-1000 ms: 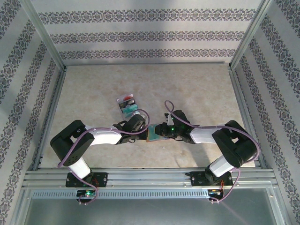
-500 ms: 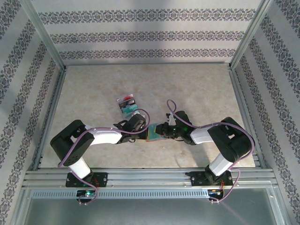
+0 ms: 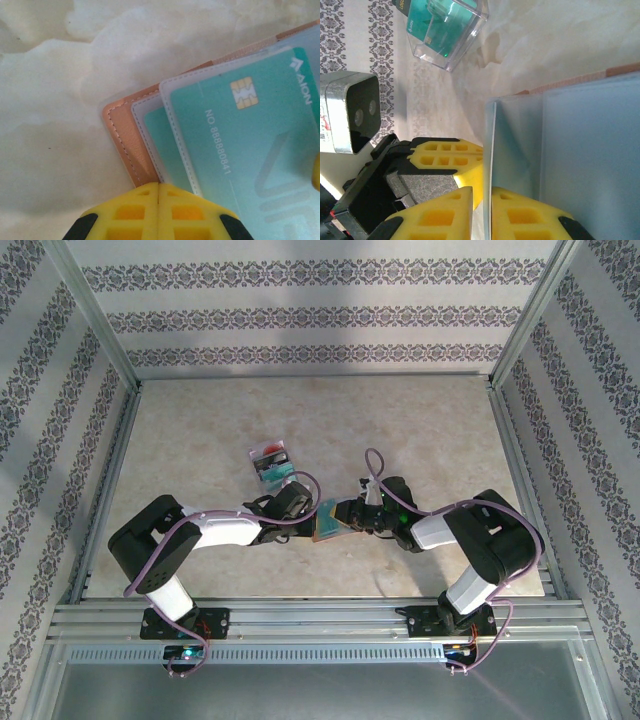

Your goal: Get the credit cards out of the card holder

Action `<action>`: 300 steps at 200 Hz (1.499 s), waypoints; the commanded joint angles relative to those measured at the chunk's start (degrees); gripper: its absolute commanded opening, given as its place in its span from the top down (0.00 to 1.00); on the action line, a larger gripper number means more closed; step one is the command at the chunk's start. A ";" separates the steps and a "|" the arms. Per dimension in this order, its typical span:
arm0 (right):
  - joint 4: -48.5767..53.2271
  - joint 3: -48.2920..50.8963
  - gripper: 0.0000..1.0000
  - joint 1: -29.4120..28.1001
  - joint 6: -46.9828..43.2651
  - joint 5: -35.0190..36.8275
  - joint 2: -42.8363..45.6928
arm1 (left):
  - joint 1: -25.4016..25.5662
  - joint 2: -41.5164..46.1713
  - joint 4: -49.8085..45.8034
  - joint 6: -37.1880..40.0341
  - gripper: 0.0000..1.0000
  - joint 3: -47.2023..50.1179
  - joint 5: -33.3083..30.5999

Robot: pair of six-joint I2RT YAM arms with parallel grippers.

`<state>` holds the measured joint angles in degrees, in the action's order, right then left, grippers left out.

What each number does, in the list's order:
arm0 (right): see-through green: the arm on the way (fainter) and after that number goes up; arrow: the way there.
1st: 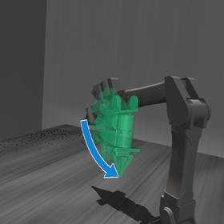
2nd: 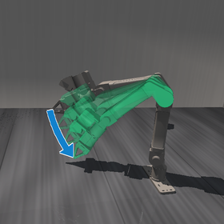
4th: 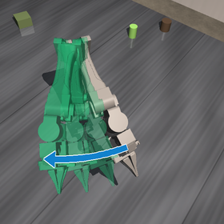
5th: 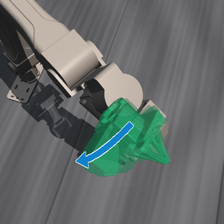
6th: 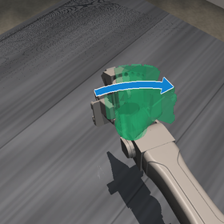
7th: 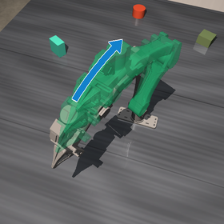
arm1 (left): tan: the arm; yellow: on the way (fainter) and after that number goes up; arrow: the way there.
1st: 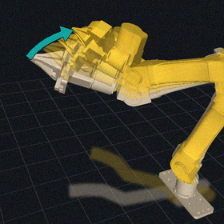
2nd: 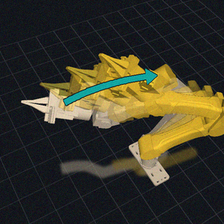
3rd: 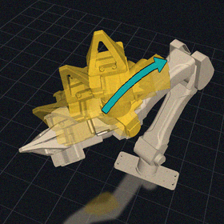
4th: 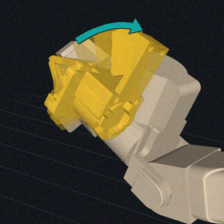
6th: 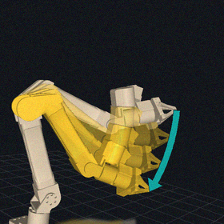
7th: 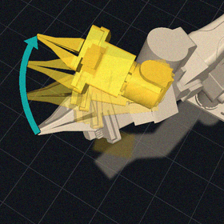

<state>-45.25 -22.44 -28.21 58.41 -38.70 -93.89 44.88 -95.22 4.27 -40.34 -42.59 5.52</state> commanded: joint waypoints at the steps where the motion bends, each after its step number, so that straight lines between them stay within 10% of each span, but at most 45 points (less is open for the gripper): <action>1: -4.89 1.03 0.81 1.01 0.73 -1.73 -0.92 | -0.37 -1.99 -4.64 1.41 0.98 -0.36 -2.24; 145: -22.01 4.22 0.81 4.54 7.07 -5.99 -10.95 | -0.50 -1.38 -7.25 1.89 0.98 -1.42 -3.85; 300: -15.90 7.56 0.91 9.25 2.83 -4.81 -6.12 | -1.11 0.54 -8.55 2.54 0.98 -0.88 -5.04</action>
<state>-63.37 -15.64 -20.25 64.40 -43.38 -102.45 44.88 -95.42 1.39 -39.22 -43.99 3.14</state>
